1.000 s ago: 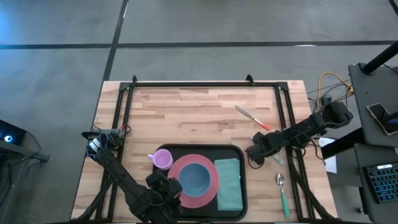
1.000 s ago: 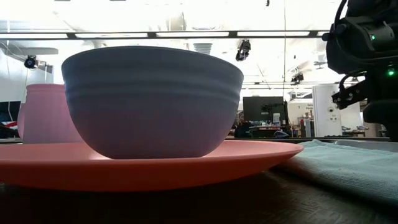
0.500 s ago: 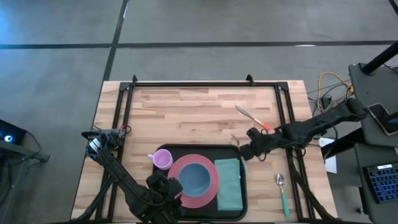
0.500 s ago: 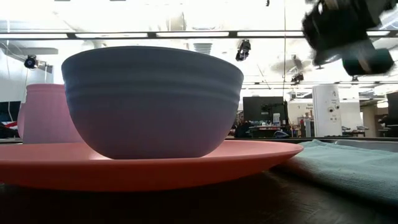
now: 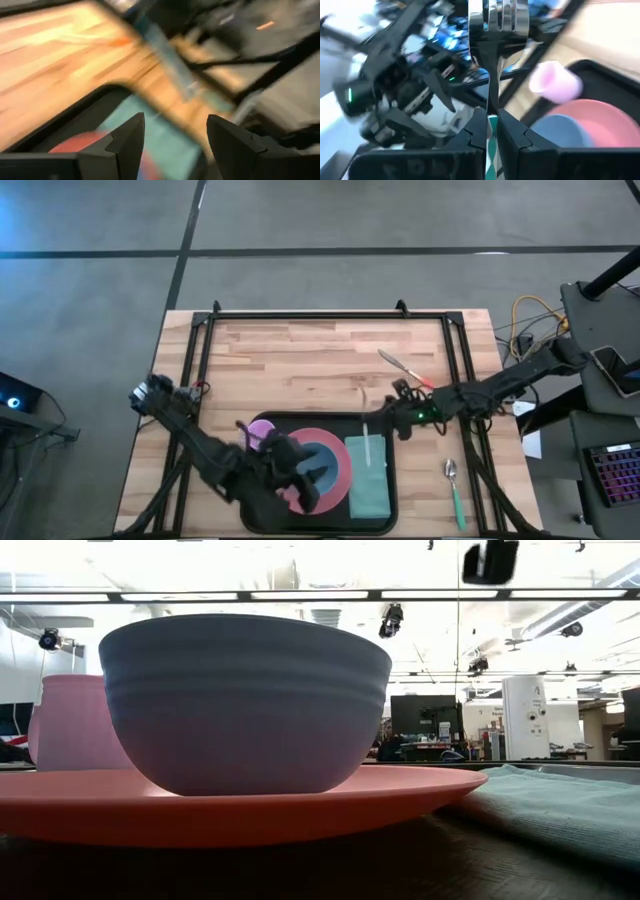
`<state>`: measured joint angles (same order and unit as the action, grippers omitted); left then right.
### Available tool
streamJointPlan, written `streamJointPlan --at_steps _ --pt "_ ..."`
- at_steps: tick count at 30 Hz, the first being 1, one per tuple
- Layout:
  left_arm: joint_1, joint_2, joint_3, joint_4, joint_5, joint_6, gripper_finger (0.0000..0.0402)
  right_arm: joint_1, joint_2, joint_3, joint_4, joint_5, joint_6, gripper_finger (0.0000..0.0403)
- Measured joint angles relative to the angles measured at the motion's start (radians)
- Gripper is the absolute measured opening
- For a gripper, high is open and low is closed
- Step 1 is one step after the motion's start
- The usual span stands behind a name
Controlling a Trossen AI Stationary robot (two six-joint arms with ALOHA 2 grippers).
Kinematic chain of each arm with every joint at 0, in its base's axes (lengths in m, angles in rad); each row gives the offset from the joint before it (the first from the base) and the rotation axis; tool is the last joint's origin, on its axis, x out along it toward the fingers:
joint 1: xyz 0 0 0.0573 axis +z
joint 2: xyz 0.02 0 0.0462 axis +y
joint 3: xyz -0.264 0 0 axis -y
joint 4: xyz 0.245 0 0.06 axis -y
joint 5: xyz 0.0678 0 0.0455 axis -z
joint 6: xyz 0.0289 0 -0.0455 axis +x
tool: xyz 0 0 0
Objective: Set up tray
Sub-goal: Put the fork on top of the napkin
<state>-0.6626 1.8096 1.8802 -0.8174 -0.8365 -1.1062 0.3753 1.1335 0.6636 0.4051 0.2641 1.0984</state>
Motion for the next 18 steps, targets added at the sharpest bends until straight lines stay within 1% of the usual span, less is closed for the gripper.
streamJointPlan --at_steps 1,3,5,7,9,11,14,16,18 --pt "0.019 -0.017 -0.032 0.128 0.029 0.086 0.0191 0.001 0.015 0.000 0.036 -0.016 -0.016 0.0013" --pt "0.059 -0.048 -0.116 0.371 0.125 0.225 0.0183 0.001 0.041 0.000 0.105 -0.038 -0.037 0.0013" --pt "0.097 -0.078 -0.216 0.574 0.230 0.288 0.0173 0.002 0.059 0.000 0.193 -0.055 -0.061 0.0013" --pt "0.127 -0.109 -0.325 0.737 0.292 0.301 0.0163 0.007 0.062 0.000 0.271 -0.075 -0.092 0.0013" --pt "0.137 -0.151 -0.437 0.854 0.291 0.293 0.0156 0.015 0.057 0.000 0.311 -0.081 -0.115 0.0013" --pt "0.137 -0.191 -0.548 1.018 0.279 0.278 0.0151 0.026 0.044 -0.002 0.316 -0.083 -0.131 0.0013" --pt "0.136 -0.225 -0.712 1.353 0.292 0.278 0.0148 0.038 0.035 -0.002 0.352 -0.086 -0.145 0.0013" --pt "0.150 -0.226 -0.801 1.570 0.323 0.289 0.0148 0.045 0.041 -0.002 0.398 -0.090 -0.159 0.0013" --pt "0.167 -0.218 -0.868 1.722 0.346 0.292 0.0148 0.045 0.053 -0.002 0.458 -0.095 -0.165 0.0013"
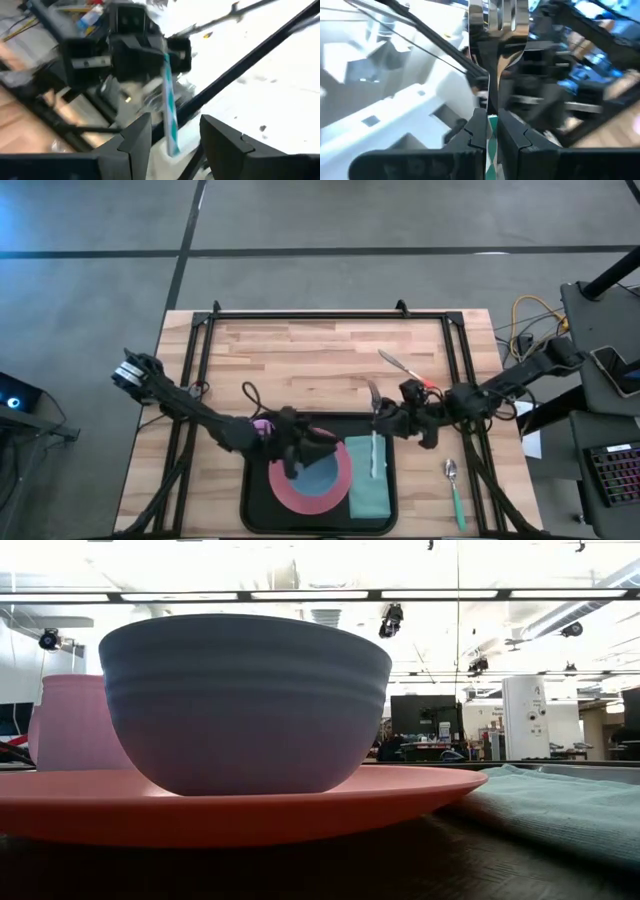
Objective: Set up tray
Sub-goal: Put the fork on top of the napkin
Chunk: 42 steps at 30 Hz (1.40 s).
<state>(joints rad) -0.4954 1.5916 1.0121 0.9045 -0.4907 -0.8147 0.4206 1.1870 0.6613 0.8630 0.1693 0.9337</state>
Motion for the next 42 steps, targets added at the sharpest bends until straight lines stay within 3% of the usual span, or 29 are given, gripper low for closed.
streamJointPlan --at_steps 6,14,42 --pt "0.052 0.051 -0.016 0.150 0.098 0.001 0.0148 -0.002 0.050 0.014 0.058 0.002 0.001 0.0013" --pt "0.124 0.119 0.136 -0.016 0.283 0.002 0.0148 -0.014 0.148 0.070 0.139 -0.020 0.031 0.0013" --pt "0.132 0.125 0.165 0.000 0.316 0.038 0.0146 -0.040 0.166 0.071 0.141 -0.020 0.013 0.0019"
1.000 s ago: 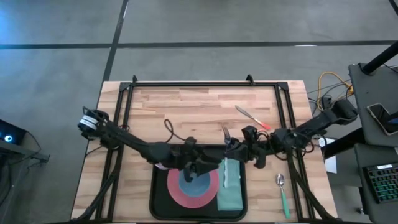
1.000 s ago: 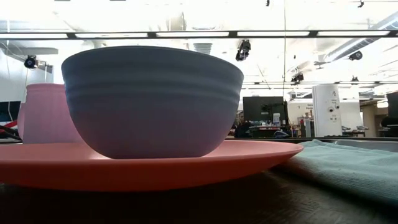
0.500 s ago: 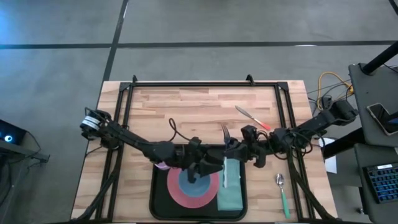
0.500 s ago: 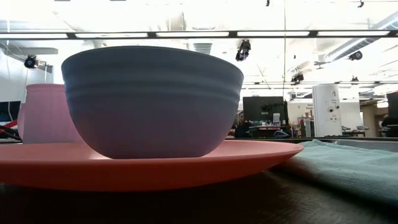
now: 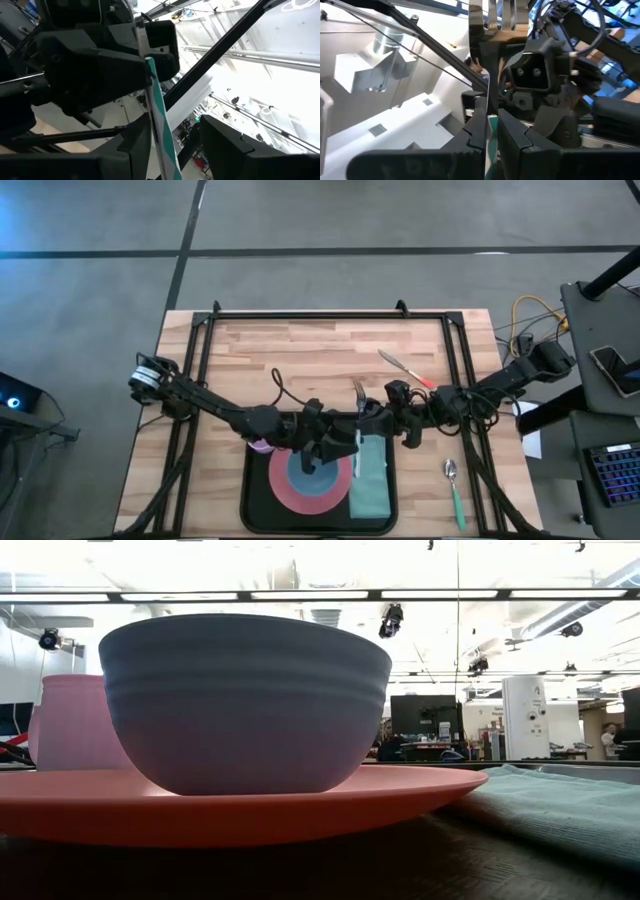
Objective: Set up tray
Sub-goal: Put the fork on top of the napkin
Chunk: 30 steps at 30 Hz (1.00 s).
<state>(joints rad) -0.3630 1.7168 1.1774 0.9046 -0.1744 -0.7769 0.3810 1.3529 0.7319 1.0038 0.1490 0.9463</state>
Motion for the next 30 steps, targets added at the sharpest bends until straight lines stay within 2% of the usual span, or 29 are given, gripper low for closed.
streamJointPlan --at_steps 5,12,14,21,30 --pt "0.000 0.000 0.000 -0.006 0.000 0.007 0.0118 -0.003 0.001 -0.001 -0.003 0.000 -0.002 0.0019" --pt "0.001 0.000 -0.002 -0.035 -0.002 0.014 0.0033 -0.002 0.003 -0.001 -0.006 -0.004 -0.009 0.0020" --pt "0.001 0.000 -0.002 -0.049 -0.003 0.010 0.0020 -0.002 0.003 -0.001 -0.007 -0.006 -0.012 0.0020" --pt "0.000 0.000 -0.002 -0.072 -0.014 0.018 0.0025 -0.002 -0.002 -0.001 -0.064 -0.027 0.057 0.0038" --pt "-0.002 0.000 -0.003 -0.170 -0.043 -0.029 0.0021 -0.002 -0.036 -0.001 -0.247 -0.017 0.132 0.0122"
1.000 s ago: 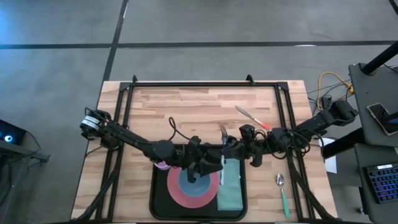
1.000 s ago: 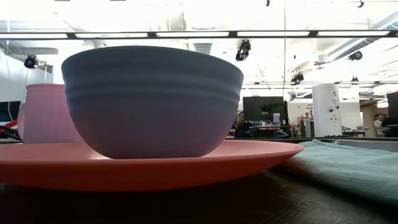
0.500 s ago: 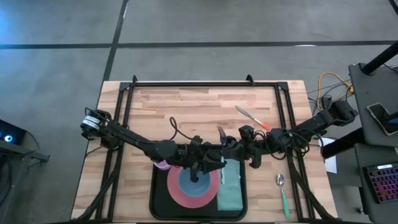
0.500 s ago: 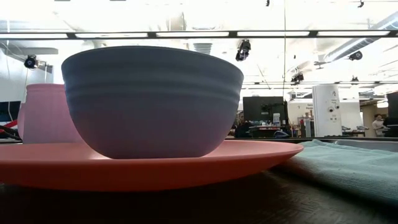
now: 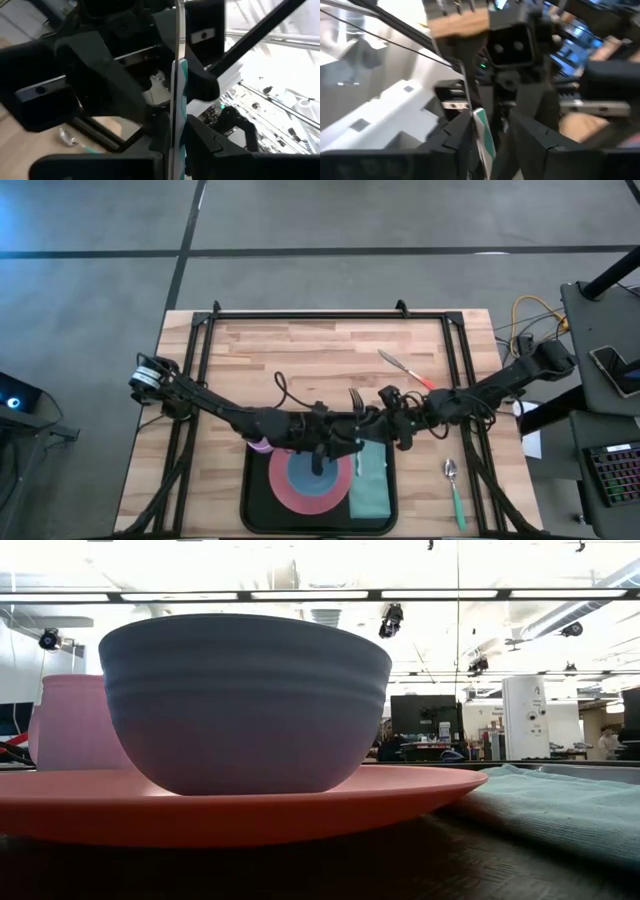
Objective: Set up tray
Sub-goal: Put the fork on top of the napkin
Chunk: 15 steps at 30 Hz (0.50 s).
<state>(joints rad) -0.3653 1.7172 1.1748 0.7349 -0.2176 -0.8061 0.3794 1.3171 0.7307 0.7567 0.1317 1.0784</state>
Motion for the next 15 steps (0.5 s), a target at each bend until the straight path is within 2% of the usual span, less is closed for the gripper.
streamJointPlan --at_steps 5,8,11,15 --pt "0.000 0.001 0.000 -0.041 -0.022 -0.028 0.0021 0.000 -0.060 0.003 -0.219 0.003 0.056 0.0170" --pt "-0.001 0.001 -0.001 -0.110 -0.050 -0.091 0.0021 0.002 -0.109 0.003 -0.391 0.015 0.162 0.0191" --pt "-0.010 0.001 -0.001 -0.172 -0.102 -0.171 0.0021 0.025 -0.159 0.000 -0.513 0.066 0.234 0.0202" --pt "-0.029 -0.002 -0.003 -0.218 -0.190 -0.270 0.0020 0.067 -0.215 -0.001 -0.667 0.186 0.323 0.0205"
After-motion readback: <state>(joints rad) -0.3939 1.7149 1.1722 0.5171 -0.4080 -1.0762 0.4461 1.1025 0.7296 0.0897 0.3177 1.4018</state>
